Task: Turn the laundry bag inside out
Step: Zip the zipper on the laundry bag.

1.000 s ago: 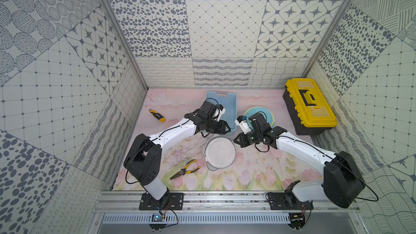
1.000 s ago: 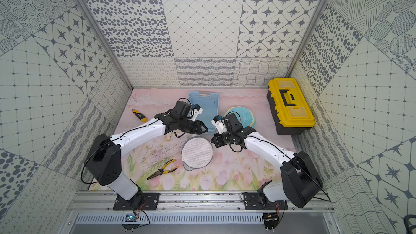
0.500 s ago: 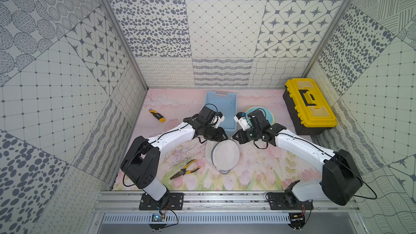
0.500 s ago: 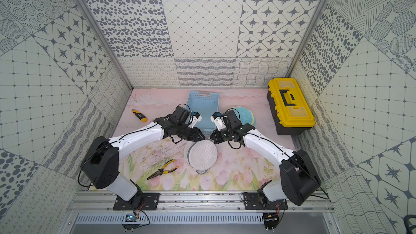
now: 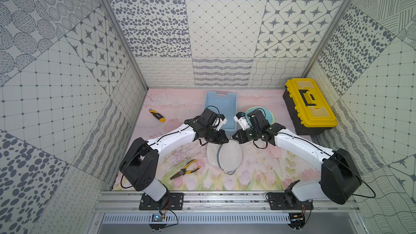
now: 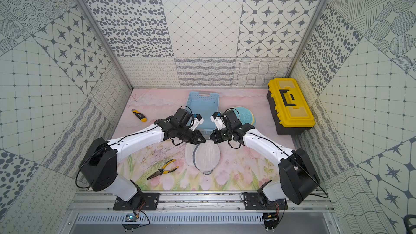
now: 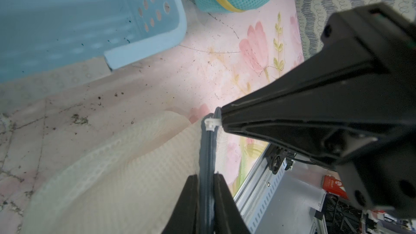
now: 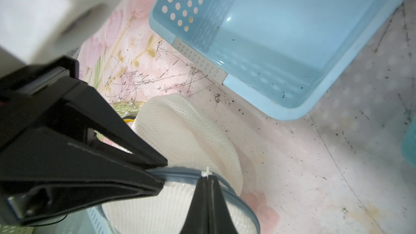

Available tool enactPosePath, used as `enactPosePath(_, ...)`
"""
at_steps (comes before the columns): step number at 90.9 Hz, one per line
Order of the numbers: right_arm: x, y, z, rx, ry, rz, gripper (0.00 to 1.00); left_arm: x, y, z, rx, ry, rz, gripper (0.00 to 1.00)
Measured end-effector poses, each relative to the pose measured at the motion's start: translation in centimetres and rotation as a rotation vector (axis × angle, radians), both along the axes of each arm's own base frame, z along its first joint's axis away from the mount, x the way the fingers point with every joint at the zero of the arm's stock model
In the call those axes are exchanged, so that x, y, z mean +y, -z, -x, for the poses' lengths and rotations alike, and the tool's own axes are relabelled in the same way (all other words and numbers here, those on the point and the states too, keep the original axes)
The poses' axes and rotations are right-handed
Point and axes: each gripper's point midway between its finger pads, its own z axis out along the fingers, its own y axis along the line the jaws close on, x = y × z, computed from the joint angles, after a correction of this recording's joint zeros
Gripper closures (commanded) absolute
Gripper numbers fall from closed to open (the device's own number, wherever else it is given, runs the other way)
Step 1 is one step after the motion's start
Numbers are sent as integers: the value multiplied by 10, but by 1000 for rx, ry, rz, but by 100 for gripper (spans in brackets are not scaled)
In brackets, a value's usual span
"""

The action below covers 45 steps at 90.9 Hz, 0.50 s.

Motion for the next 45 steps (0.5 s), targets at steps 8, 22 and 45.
enactPosePath(8, -1, 1, -1, 2, 13, 5, 100, 0, 0, 1, -1, 6, -3, 100)
enactPosePath(22, -3, 3, -3, 1, 32, 15, 100, 0, -3, 2, -12, 0, -4, 100)
enactPosePath(45, -11, 7, 0, -4, 67, 23, 100, 9, -12, 3, -56, -26, -19, 100)
